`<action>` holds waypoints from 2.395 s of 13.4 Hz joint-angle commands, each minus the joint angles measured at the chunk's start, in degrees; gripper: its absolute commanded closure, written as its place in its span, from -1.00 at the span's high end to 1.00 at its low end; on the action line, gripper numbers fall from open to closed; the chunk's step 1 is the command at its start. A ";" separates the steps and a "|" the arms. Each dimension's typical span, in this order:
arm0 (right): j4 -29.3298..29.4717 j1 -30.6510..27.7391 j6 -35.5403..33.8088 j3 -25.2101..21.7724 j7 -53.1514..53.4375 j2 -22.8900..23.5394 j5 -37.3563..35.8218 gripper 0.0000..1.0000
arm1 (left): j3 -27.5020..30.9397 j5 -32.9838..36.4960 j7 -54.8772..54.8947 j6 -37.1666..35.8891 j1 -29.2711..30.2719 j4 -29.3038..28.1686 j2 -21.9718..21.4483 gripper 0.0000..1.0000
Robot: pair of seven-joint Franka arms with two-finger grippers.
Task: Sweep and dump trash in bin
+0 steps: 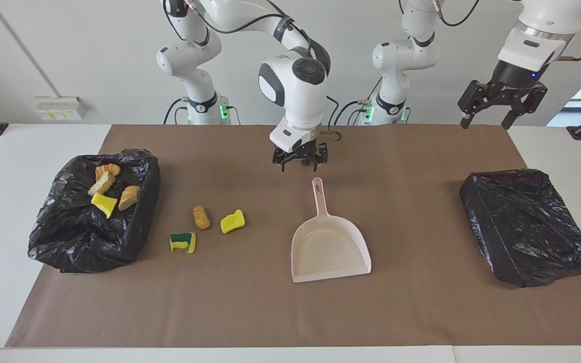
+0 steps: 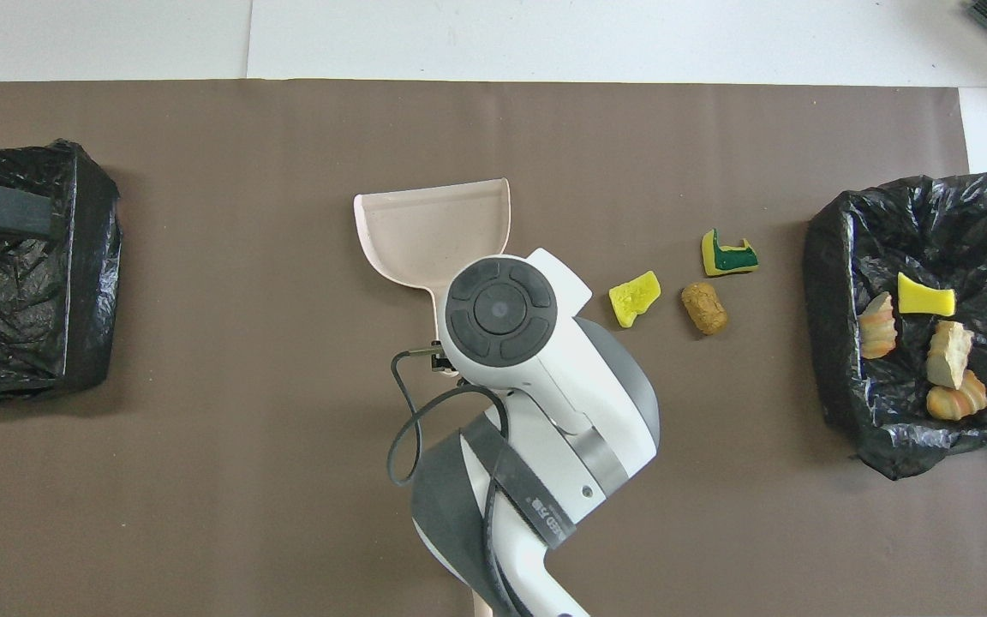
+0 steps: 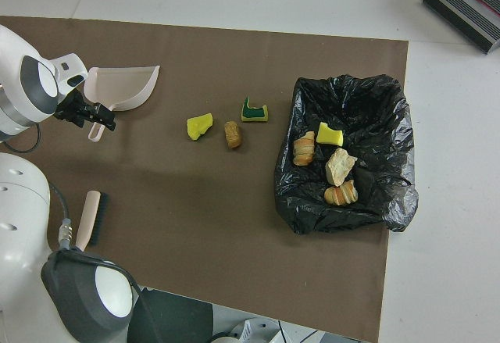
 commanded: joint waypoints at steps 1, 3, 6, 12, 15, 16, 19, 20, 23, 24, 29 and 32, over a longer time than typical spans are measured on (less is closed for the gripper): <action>-11.58 2.61 0.79 0.52 -1.22 -8.62 1.06 1.00 | 0.18 1.08 -0.32 6.39 -4.29 -1.47 3.22 1.00; -18.52 5.25 1.66 0.52 -1.14 -13.01 2.54 1.00 | 0.19 1.18 -0.84 10.00 -7.55 -1.56 7.00 1.00; -28.01 9.03 4.73 0.52 -1.22 -19.16 5.80 1.00 | 0.18 1.18 -1.28 15.27 -10.80 -4.54 8.77 1.00; -38.75 18.78 13.77 0.61 7.90 -23.23 7.21 1.00 | 0.19 6.17 -11.62 24.41 -19.94 -6.66 16.22 1.00; -41.65 21.08 16.94 0.61 9.49 -22.18 7.21 1.00 | 0.19 7.15 -18.58 31.18 -23.89 -11.47 18.44 1.00; -43.32 22.83 20.00 0.61 10.89 -21.56 7.21 1.00 | 0.19 7.15 -20.16 33.29 -24.69 -13.93 18.53 1.00; -44.66 25.65 24.08 0.61 13.89 -19.80 7.21 1.00 | 0.19 7.24 -21.67 39.10 -26.02 -19.92 18.18 1.00; -44.74 25.66 23.73 0.61 13.89 -19.89 7.21 1.00 | 0.19 7.24 -21.85 39.37 -26.11 -20.89 17.91 1.00; -44.66 25.83 23.29 0.61 14.16 -19.97 7.21 1.00 | 0.19 7.24 -23.86 40.17 -27.33 -24.23 17.56 1.00; -44.66 25.83 23.11 0.61 14.16 -19.97 7.21 1.00 | 0.19 7.24 -24.13 40.25 -27.51 -24.67 17.56 1.00; -44.57 25.83 20.83 0.61 14.16 -20.15 7.21 0.45 | 0.10 7.15 -24.31 39.47 -29.08 -25.47 17.21 1.00; -44.31 25.75 20.91 0.61 14.16 -20.06 7.21 0.04 | 0.01 7.15 -24.92 40.07 -29.80 -27.30 16.16 0.85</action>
